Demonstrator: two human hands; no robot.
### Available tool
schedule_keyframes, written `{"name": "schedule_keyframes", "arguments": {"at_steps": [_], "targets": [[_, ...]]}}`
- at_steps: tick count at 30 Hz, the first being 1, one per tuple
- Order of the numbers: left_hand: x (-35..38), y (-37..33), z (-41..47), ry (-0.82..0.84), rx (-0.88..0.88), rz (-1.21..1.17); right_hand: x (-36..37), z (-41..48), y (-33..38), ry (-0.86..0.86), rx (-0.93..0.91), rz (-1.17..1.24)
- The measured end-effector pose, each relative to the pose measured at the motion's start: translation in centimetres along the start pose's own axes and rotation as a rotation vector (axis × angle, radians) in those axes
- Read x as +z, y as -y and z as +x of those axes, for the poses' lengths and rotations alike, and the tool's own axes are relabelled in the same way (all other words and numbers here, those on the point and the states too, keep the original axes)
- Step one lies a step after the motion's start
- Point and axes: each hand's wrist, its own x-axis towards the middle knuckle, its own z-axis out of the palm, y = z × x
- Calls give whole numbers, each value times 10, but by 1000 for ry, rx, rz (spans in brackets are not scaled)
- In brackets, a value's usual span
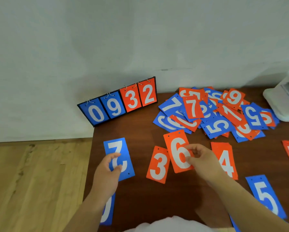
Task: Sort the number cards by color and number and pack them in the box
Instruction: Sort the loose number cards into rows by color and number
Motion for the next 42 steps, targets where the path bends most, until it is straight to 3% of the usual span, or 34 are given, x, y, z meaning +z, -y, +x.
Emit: {"name": "schedule_keyframes", "arguments": {"at_steps": [9,18,23,33,42], "targets": [[10,10,-32,152,49,15,5,-52,-35,-87,2,100],[92,-27,-55,332,141,85,-60,-87,-96,-192,115,130],[156,-56,-82,347,175,93,-129,-80,-137,-265,114,200],[310,-118,-159,287,156,118,-296,-44,-210,-213,98,177],[344,-132,-192,232,94,143,-332,4,-211,-221,31,8]]}}
